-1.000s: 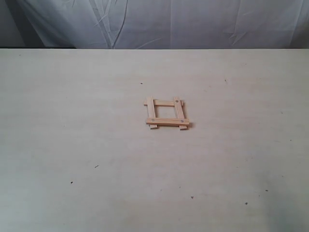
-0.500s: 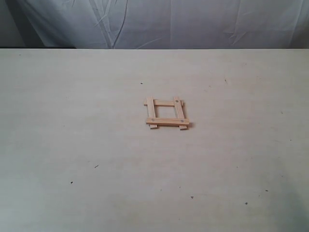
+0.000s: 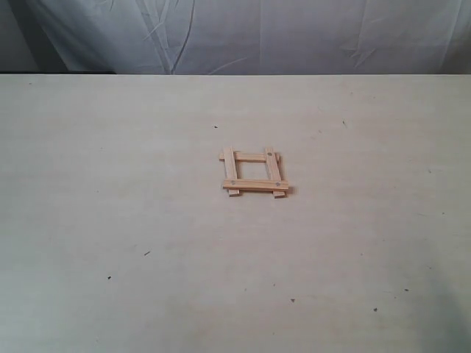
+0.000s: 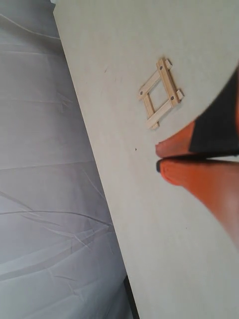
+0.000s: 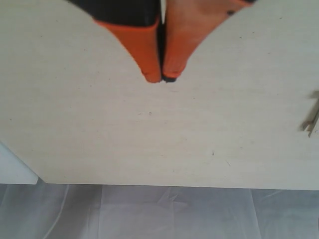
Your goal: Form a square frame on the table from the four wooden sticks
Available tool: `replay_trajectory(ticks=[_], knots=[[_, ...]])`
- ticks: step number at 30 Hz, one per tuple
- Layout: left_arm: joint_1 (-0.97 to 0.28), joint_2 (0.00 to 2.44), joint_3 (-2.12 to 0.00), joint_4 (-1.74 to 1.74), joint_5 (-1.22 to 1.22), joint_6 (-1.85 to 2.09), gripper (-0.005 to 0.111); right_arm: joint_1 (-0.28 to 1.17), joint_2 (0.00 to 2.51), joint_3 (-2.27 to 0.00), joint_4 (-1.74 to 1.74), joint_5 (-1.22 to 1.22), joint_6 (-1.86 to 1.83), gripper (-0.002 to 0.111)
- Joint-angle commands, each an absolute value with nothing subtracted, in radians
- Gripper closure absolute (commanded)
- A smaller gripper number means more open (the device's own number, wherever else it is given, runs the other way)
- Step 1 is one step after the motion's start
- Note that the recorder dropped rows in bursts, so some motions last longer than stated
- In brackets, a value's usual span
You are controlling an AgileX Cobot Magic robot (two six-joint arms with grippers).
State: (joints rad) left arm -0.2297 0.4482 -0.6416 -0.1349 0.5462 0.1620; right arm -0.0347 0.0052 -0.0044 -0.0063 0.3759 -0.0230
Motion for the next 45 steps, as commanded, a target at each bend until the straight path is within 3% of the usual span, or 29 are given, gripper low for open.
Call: replay_trajectory(ticks=[1,12,24,30,45], knots=[[-0.225,0.443,-0.638,-0.134,0.544,0.159,0.107,-0.042,0.000,0.000,-0.014,0.360,-0.022,0.108],[-0.155,0.292,-0.594,-0.107,0.533,0.159,0.107,-0.042,0.000,0.000,-0.018,0.360,-0.022,0.108],[-0.132,0.000,-0.173,-0.135,0.328,0.157,0.107,-0.042,0.000,0.000,-0.016,0.360,-0.022,0.108],[-0.132,0.000,-0.003,-0.159,0.151,0.157,0.107,-0.042,0.000,0.000,-0.016,0.360,-0.022,0.108],[-0.132,0.000,0.000,-0.065,0.239,0.160,0.107,-0.042,0.000,0.000,-0.014,0.360,-0.022,0.108]])
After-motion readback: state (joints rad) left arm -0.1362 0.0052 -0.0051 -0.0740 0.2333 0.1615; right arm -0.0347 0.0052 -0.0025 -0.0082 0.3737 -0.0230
